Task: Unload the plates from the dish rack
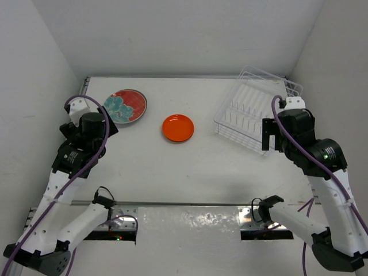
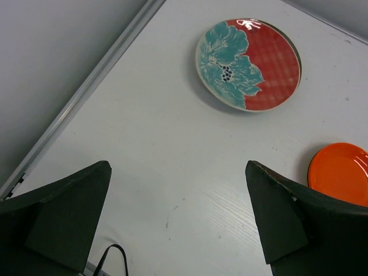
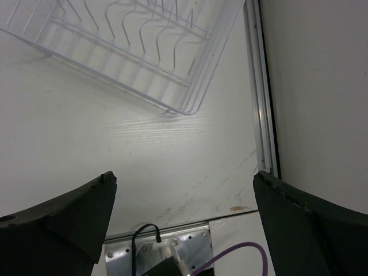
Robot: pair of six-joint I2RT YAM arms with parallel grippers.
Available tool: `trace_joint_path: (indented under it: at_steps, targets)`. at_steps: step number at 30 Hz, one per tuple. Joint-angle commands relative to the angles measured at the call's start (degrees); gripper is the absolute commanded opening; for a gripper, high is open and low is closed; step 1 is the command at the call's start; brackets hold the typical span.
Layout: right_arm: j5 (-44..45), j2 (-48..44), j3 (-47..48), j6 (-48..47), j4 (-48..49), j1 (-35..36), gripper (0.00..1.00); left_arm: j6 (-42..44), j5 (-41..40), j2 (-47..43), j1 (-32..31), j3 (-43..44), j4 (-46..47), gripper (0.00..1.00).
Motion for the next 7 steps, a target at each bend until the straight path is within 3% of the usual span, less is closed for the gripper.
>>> trace_joint_path:
  at_steps: [1, 7]
  targets:
    - [0.73, -0.99, 0.07, 0.09, 0.74, 0.04, 0.99, -1.31, -0.62, -0.98, -0.41, 0.53, 0.7, 1.0]
    - [0.47, -1.6, 0.15, -0.09, 1.71, 0.12, 0.99, -1.31, -0.63, -1.59, -0.41, 0.62, 1.05, 1.0]
